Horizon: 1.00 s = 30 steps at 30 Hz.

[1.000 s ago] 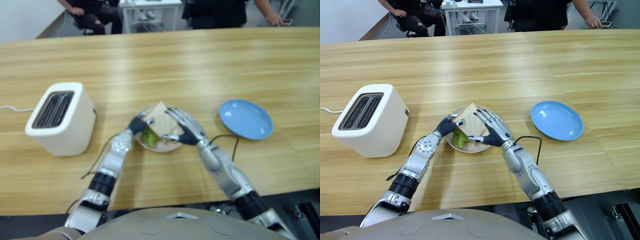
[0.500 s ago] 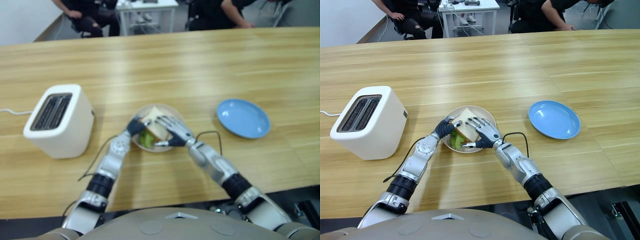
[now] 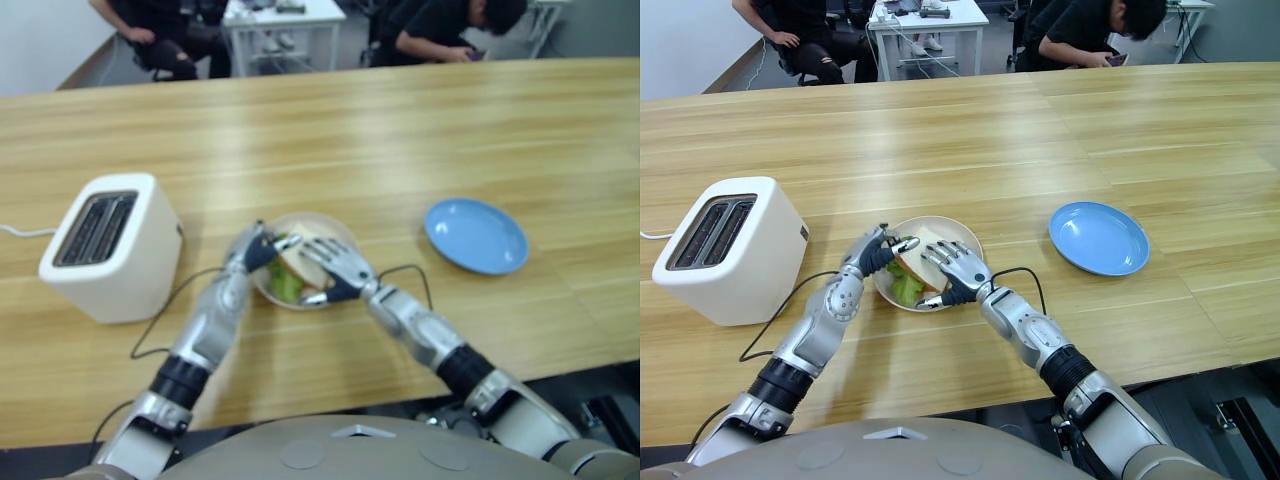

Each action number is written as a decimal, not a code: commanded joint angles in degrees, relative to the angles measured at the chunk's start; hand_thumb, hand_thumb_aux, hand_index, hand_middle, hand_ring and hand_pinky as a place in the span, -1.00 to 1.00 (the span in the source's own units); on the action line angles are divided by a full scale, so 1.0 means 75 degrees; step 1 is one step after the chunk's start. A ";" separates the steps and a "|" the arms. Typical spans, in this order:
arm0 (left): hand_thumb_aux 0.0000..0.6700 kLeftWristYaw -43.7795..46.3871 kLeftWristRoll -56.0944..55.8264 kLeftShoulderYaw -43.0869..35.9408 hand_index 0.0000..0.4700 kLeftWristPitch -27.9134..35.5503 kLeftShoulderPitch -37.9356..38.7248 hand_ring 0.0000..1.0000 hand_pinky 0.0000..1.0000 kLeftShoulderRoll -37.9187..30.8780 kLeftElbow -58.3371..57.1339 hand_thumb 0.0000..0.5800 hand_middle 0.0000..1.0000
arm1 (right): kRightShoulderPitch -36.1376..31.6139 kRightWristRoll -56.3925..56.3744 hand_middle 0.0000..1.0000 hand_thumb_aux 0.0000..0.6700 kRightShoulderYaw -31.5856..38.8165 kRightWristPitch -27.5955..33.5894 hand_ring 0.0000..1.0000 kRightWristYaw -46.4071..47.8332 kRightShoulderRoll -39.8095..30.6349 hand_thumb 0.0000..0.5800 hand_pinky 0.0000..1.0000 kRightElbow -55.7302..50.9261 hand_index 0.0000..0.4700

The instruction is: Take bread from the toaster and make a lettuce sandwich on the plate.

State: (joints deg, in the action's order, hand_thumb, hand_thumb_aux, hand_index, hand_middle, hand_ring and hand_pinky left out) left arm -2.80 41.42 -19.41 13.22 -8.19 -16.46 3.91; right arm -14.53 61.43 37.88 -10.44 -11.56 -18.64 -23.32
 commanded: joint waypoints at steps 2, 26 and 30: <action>-1.00 -0.0225 0.1178 0.0312 -1.00 0.0257 0.0060 -1.00 -1.00 -0.0271 0.1779 -1.00 -1.00 | 0.0510 0.0234 -1.00 -1.00 0.0792 0.0005 -1.00 0.0620 -0.0054 -1.00 -1.00 -0.1032 -1.00; -0.38 0.1991 -0.4613 0.2536 -0.39 -0.1471 0.1055 -1.00 -1.00 0.0499 -0.0027 0.05 -1.00 | 0.2038 -0.2081 -1.00 -1.00 -0.2090 -0.3017 -1.00 -0.3238 -0.0334 -1.00 -1.00 0.4895 -1.00; 1.00 0.3148 -0.4822 0.2411 0.96 -0.1609 0.1557 1.00 1.00 -0.0517 0.0413 1.00 1.00 | 0.2547 -0.3078 -1.00 -1.00 -0.2654 -0.2685 -1.00 -0.1984 -0.0549 -1.00 -1.00 0.5663 -1.00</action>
State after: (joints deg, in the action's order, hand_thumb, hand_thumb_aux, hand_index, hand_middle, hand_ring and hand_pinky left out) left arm 15.66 6.75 -0.83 1.50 1.40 -17.14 5.10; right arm 2.95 42.97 20.47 -32.54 -32.10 -21.22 16.89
